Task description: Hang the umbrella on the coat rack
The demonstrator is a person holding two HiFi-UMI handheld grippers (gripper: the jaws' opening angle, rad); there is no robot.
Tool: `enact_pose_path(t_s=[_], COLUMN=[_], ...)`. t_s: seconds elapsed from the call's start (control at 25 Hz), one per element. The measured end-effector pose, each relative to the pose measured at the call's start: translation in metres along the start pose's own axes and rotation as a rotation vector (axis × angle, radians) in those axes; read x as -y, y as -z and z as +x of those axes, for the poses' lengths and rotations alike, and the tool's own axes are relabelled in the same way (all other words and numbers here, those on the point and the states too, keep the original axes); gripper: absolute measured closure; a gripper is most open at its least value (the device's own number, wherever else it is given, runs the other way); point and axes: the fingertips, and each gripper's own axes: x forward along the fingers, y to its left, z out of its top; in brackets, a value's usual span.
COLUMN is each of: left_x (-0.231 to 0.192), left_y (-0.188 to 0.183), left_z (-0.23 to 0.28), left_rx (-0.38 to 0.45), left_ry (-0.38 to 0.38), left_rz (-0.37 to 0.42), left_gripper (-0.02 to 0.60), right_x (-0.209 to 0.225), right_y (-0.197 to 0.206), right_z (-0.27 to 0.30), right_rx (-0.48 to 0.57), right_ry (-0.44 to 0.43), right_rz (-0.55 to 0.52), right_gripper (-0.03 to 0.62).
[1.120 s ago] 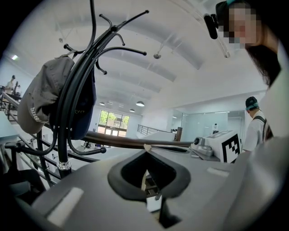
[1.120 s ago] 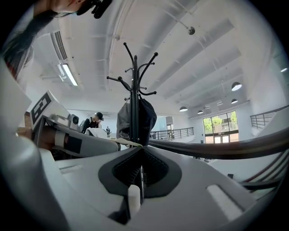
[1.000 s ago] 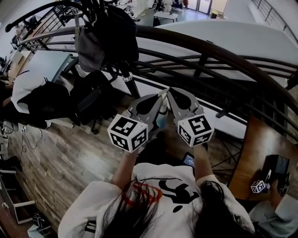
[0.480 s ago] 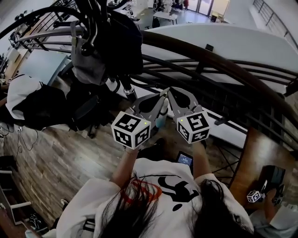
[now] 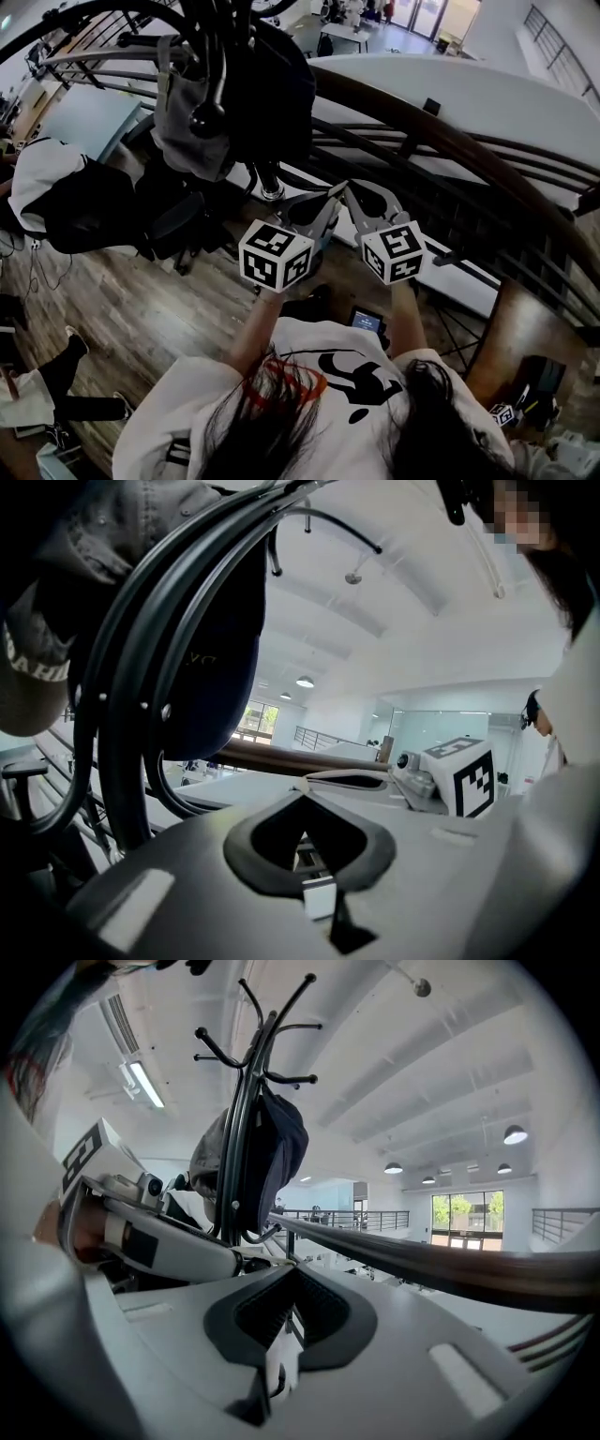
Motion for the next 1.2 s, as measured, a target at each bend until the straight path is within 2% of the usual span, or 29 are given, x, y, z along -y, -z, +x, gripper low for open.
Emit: enact_pose_path(t_s=[0.32,0.52,0.68,0.88,1.04,1.2], left_x=[0.002,-0.004,0.000,-0.014,-0.035,-0.053], left_y=[-0.008,0.001,-0.004,0.014,0.024,0.030], left_z=[0.012,0.007,0.010,0.007,-0.005,-0.019], left_rx=[0.011,0.012,-0.002,-0.080,-0.084,-0.069], left_ry=[0.031,0.044,0.036,-0.035,-0.090,-0.144], left_rz=[0.016,0.045,0.045,0.072,0.024,-0.007], left_gripper=[0.580,0.580,0.577,0.577,0.577,0.577], right_x=[0.013,0.005,0.010,-0.010,-0.032,-0.054], right_y=[-0.002,0.005,-0.002,0.006,0.014,0.017], right_z=[0.007,0.017,0.017,0.032,0.047,0.061], right_rx=[0.045,0.065,0.066,0.017,0.002,0.022], right_ry=[-0.072,-0.139,-0.229,-0.335,-0.381,-0.440], right_rz=[0.108,0.055,0.008,-0.050,-0.050,0.003], right_gripper=[0.568,0.568,0.568,0.566,0.566,0.565])
